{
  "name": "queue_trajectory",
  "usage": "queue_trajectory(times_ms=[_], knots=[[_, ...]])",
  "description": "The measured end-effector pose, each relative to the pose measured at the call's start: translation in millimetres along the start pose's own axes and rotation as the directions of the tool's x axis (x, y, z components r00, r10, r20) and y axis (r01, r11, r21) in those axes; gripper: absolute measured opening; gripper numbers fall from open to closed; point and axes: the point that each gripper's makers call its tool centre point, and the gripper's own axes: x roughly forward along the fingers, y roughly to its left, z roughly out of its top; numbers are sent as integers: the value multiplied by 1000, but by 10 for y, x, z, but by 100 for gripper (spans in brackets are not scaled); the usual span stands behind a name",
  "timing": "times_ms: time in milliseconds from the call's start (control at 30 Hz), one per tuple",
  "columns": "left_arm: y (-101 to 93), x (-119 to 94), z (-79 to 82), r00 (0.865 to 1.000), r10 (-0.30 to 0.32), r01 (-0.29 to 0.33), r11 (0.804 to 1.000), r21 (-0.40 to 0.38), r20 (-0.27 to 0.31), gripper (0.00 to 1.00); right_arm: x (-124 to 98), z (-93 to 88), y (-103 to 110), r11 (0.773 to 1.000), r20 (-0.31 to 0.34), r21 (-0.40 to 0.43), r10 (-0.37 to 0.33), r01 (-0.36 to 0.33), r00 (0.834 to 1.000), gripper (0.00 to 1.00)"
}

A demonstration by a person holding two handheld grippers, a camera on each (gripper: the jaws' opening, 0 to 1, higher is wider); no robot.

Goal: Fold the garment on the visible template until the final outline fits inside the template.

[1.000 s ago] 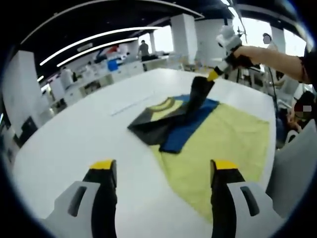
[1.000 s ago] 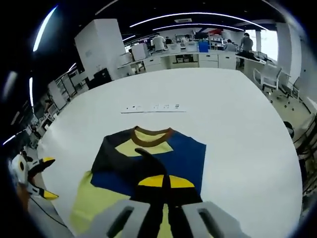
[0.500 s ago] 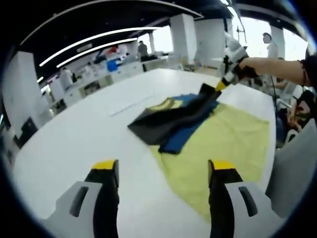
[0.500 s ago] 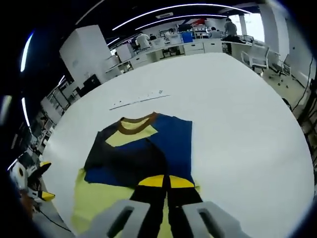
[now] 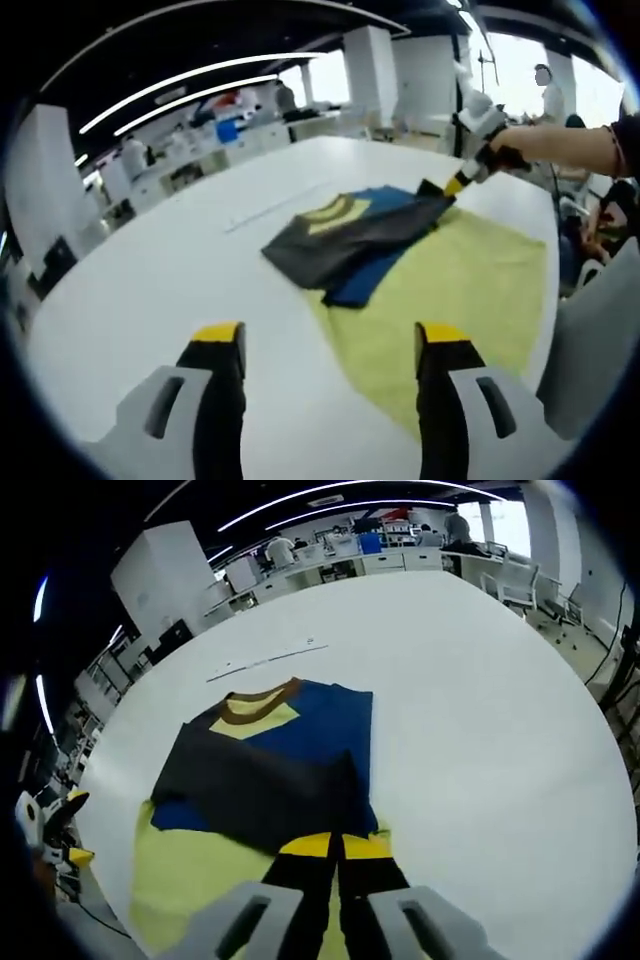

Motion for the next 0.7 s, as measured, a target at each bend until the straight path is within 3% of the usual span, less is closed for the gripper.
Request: queue_trajectory(times_ms=[333,700], knots=[[98,202,55,999,41,-41,999,-25,19,46,5,-52,-37,1000,-18,-26,0,-1,1000,0],[64,632,163,999,47,-47,999,-9,14,36,34,-78,-19,1000,-22,-14,19,-19,1000,4]])
